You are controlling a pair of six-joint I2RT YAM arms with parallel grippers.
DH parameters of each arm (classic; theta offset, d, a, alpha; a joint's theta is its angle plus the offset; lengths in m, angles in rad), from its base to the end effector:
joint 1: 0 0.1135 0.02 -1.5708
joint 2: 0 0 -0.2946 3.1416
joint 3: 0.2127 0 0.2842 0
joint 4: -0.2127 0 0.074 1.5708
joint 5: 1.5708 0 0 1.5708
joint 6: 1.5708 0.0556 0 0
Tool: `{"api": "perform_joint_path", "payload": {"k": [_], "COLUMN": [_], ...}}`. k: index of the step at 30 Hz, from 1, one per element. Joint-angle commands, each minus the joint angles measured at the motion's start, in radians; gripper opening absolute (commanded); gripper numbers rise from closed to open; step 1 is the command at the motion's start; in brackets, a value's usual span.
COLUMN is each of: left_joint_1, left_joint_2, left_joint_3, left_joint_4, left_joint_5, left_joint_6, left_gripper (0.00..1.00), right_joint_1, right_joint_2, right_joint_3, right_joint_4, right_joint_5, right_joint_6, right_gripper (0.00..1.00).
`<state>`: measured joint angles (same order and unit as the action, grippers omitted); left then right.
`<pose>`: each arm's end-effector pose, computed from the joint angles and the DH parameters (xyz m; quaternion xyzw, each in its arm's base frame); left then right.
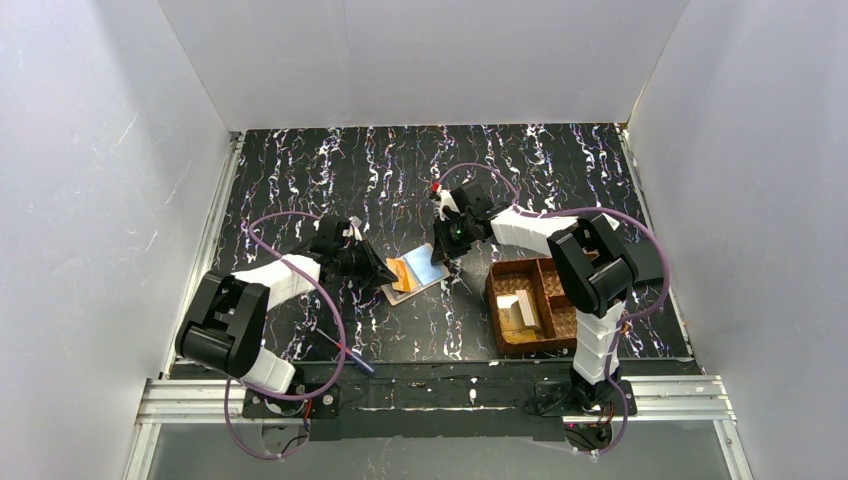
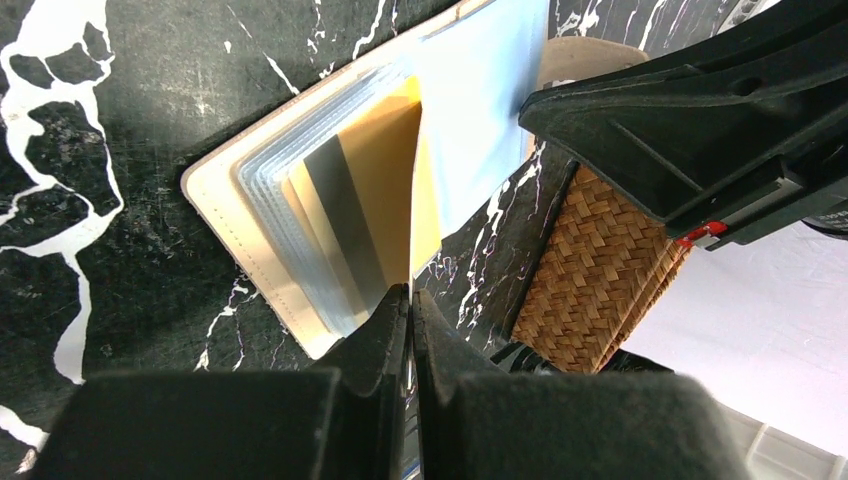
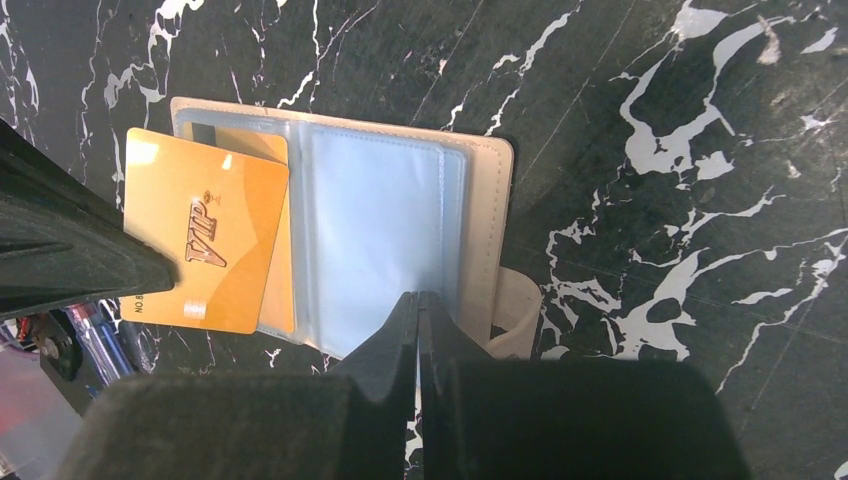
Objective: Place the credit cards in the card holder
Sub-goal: Insert the credit card into the card holder.
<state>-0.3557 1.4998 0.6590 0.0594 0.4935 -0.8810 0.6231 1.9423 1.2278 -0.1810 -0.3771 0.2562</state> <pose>0.2874 -0.1349 0.1538 -0.1417 0.8888 -0.3999 0.1731 0.3573 0.2820 0.1532 -0.2301 0.8999 0.2985 0.2192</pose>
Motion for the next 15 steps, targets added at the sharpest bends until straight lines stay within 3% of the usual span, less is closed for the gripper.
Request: {"api": "perform_joint_path", "payload": {"k": [1,15], "left_joint_1": [-0.003,-0.003], "left_joint_2": [-0.018,0.055], "left_joint_3": [-0.008,-0.002], "left_joint_4": [0.01,0.096], "left_joint_5": [0.018,0.072], "left_joint_6": [0.001,-0.045], "left_gripper": [0.0,0.0], "right_joint_1": [-0.008,-0.008], "right_joint_2": [0.019,0.027], "right_joint_3": [0.002,0.006], "right_joint_4": [0.011,0.008], "right_joint_5": [0.023,0.007], "right_joint_6": [-0.011,-0.01], "right_gripper": [0.06,0.05]}}
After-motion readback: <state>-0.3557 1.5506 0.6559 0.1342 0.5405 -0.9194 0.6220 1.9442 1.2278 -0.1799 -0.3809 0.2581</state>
